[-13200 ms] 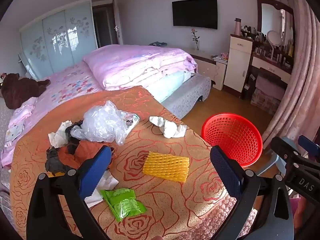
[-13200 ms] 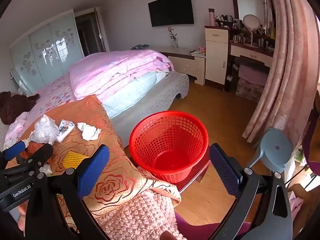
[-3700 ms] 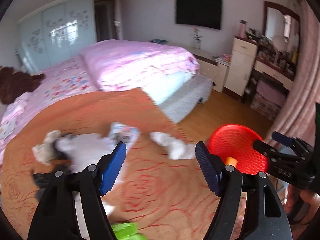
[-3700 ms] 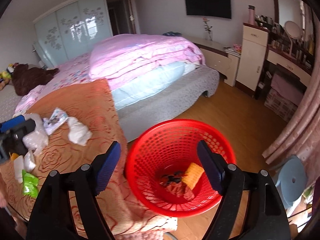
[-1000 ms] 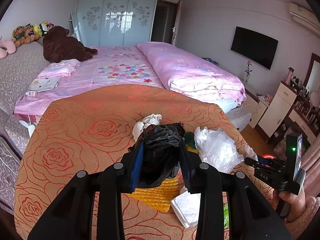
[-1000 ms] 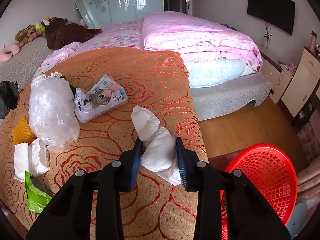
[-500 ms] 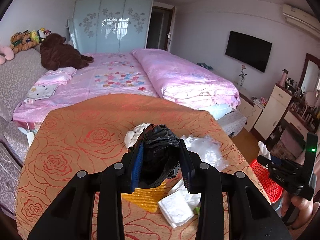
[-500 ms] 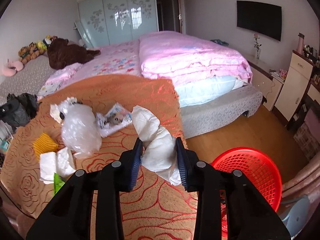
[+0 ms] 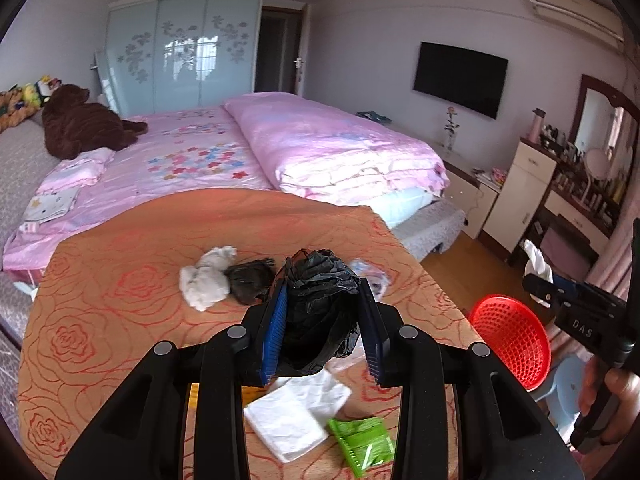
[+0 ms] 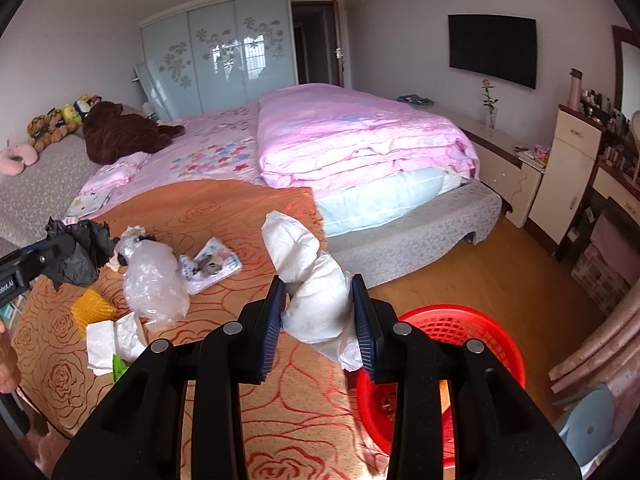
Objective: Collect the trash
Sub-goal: 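Carry the black bag and white tissue over the red wastebasket with both tools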
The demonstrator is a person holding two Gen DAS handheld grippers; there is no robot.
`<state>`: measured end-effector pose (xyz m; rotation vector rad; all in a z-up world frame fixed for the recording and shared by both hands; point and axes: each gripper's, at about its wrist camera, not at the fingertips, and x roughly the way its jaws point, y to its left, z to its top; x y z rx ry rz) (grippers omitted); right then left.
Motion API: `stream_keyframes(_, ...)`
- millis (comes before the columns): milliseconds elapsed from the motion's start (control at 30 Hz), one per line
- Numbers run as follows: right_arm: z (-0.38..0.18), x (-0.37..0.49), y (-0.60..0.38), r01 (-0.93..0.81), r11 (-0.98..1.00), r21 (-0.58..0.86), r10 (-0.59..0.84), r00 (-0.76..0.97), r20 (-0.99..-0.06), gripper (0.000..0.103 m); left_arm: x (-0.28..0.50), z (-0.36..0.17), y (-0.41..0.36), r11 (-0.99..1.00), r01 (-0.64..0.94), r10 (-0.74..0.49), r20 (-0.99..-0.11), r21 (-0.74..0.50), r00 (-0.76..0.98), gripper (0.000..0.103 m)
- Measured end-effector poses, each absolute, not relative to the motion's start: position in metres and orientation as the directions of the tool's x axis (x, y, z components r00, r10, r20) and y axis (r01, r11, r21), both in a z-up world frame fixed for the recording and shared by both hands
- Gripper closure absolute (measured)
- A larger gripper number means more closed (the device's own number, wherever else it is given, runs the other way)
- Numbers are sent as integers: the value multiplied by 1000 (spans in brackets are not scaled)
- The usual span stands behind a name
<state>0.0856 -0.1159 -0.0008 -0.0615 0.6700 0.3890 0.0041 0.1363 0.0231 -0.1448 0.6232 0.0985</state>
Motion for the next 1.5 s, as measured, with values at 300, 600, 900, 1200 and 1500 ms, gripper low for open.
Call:
stream_keyframes(300, 6, 88, -143, -313, 948, 57, 282, 746, -603, 70, 21, 23, 105, 994, -53, -14, -594, -95, 804, 71)
stream_keyframes(600, 9, 90, -175, -242, 969, 55, 226, 770, -597, 70, 43, 23, 54, 995, 67, -101, -594, -79, 798, 71)
stream_keyframes(900, 5, 92, -219, -152, 987, 52, 153, 780, -607, 70, 64, 19, 5, 984, 172, -169, -612, -54, 773, 71)
stream_keyframes(1200, -5, 89, -247, -69, 995, 69, 97, 786, -610, 70, 83, 12, -38, 966, 250, -231, -640, -64, 733, 71)
stream_keyframes(1500, -36, 98, -269, -1, 993, 116, 78, 744, -664, 70, 98, -13, -70, 950, 303, -266, -691, -71, 672, 71)
